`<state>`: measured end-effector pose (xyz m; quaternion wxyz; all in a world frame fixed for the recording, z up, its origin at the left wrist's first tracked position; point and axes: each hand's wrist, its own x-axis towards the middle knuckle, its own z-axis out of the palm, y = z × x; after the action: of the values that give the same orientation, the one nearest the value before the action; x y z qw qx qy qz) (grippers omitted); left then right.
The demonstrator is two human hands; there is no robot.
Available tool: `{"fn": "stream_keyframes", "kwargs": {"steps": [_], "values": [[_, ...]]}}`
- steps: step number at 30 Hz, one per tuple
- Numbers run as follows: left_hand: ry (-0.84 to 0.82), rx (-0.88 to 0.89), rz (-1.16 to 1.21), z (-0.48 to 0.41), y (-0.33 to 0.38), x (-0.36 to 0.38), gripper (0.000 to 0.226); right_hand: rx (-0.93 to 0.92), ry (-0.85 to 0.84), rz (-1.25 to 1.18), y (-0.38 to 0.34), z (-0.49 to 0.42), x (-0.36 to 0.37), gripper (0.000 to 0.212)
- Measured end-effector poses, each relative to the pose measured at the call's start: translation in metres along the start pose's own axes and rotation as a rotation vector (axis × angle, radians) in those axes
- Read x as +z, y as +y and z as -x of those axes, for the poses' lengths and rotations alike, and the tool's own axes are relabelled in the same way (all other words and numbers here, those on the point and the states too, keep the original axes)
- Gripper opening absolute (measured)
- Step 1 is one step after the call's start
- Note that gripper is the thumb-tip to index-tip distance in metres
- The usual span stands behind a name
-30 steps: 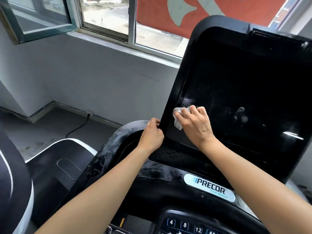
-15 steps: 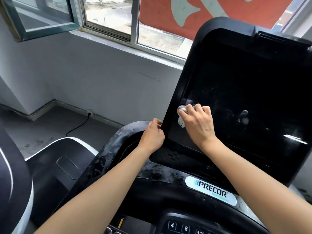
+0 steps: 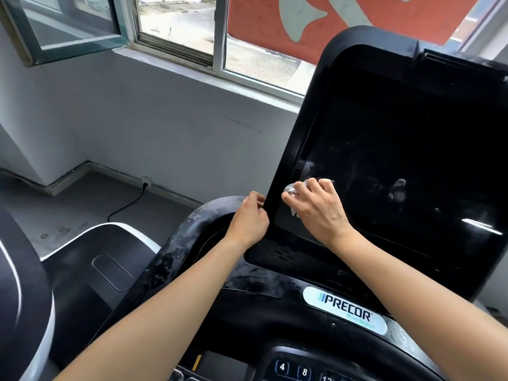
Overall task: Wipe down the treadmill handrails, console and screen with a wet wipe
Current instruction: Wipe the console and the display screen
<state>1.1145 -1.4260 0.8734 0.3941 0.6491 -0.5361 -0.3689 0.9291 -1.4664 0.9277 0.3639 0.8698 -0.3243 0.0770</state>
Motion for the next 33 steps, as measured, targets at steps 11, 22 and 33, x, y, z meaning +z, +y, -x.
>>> {"fn": "stream_keyframes", "kwargs": {"steps": [11,22,33], "values": [[-0.022,-0.003,-0.005,0.0,0.001,-0.004,0.021,0.186,0.182,-0.105,0.022,-0.005,0.014,0.032],[0.049,-0.001,-0.02,-0.008,0.016,0.009,0.028,-0.007,0.163,-0.16,0.007,0.005,0.012,0.017],[0.124,0.062,0.094,-0.021,0.039,0.015,0.04,0.258,0.099,-0.2,0.011,-0.014,0.01,0.041]]}}
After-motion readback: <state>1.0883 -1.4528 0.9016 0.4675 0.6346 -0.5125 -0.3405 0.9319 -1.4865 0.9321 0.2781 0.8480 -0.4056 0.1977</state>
